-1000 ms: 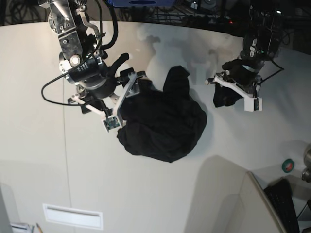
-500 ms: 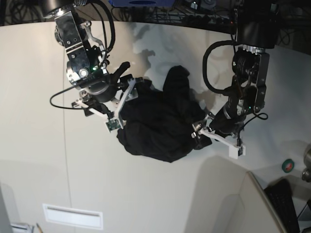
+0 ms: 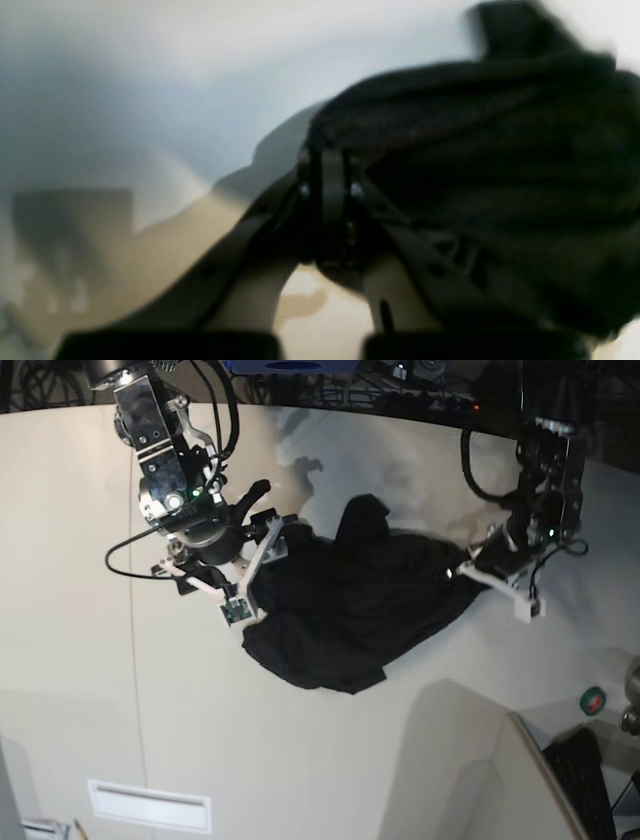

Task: Layout the t-shirt on the table in an organized manner, then fold the t-shirt properly
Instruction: 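Pull the shirt apart with both grippers, spreading the fabric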

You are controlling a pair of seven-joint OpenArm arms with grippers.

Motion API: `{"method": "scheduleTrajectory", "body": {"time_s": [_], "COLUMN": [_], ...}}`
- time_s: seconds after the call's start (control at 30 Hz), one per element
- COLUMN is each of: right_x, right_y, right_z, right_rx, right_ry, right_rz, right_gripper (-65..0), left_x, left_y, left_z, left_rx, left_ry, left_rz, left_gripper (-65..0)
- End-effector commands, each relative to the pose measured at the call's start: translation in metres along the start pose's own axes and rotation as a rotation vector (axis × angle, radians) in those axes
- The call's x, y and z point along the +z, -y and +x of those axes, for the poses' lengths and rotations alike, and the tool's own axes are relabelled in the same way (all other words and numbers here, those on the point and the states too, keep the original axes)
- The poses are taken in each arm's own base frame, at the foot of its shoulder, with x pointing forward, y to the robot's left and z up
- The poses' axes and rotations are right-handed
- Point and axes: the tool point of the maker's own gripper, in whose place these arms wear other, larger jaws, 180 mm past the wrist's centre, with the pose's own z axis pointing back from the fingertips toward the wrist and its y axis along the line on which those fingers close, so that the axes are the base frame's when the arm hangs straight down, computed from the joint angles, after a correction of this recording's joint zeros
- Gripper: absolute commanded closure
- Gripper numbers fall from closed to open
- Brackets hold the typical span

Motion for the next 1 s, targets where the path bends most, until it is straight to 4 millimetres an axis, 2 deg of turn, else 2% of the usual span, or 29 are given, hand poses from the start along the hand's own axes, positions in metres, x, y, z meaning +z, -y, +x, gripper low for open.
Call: {"method": "scheduleTrajectory", "body": {"time_s": [0.0,0.17,0.23,0.37,0.57,0.67,0.7,0.73,0.8,0.87,0.9,0.97], "right_x": [0.004,0.004,0.006,0.001,-0.035,-0.051,-0.057,-0.059,-0.053,-0.039,-0.033,-0.024], "right_y": [0.000,-0.008,-0.026,-0.049,-0.056,-0.049,-0.046,-0.044,-0.044,-0.046,-0.047,-0.041], "right_z": [0.018,0.018,0.019,0.014,0.014,0.019,0.014,0.011,0.006,0.003,0.004,0.004], "right_rx": [-0.006,-0.006,-0.010,-0.011,-0.019,-0.051,-0.062,-0.068,-0.086,-0.116,-0.140,-0.178], "right_ry": [0.071,0.104,0.108,0.080,0.014,0.030,0.012,0.000,-0.001,0.014,0.026,0.042], "right_rz": [0.003,0.020,0.077,0.185,0.245,0.248,0.243,0.243,0.257,0.288,0.306,0.311], "right_gripper": [-41.1,-41.1,-41.1,-41.7,-41.7,-41.3,-41.0,-39.3,-27.9,-7.2,0.0,0.0], "left_x": [0.010,0.047,0.057,0.067,0.066,0.066,0.066,0.066,0.066,0.064,0.061,0.057], "left_y": [-0.001,-0.033,-0.037,-0.045,-0.044,-0.043,-0.042,-0.042,-0.042,-0.039,-0.036,-0.032], "left_z": [0.006,-0.037,-0.047,-0.064,-0.065,-0.063,-0.062,-0.062,-0.062,-0.057,-0.051,-0.038], "left_rx": [-0.003,0.024,0.020,0.025,0.024,0.022,0.022,0.022,0.021,0.019,0.018,0.017], "left_ry": [0.034,-0.004,-0.014,-0.044,-0.047,-0.042,-0.041,-0.041,-0.040,-0.030,-0.019,0.008], "left_rz": [-0.012,0.055,0.064,0.086,0.082,0.079,0.079,0.079,0.078,0.071,0.063,0.055], "left_gripper": [0.0,0.0,0.0,0.0,0.0,0.0,0.0,0.0,0.0,0.0,0.0,0.0]}}
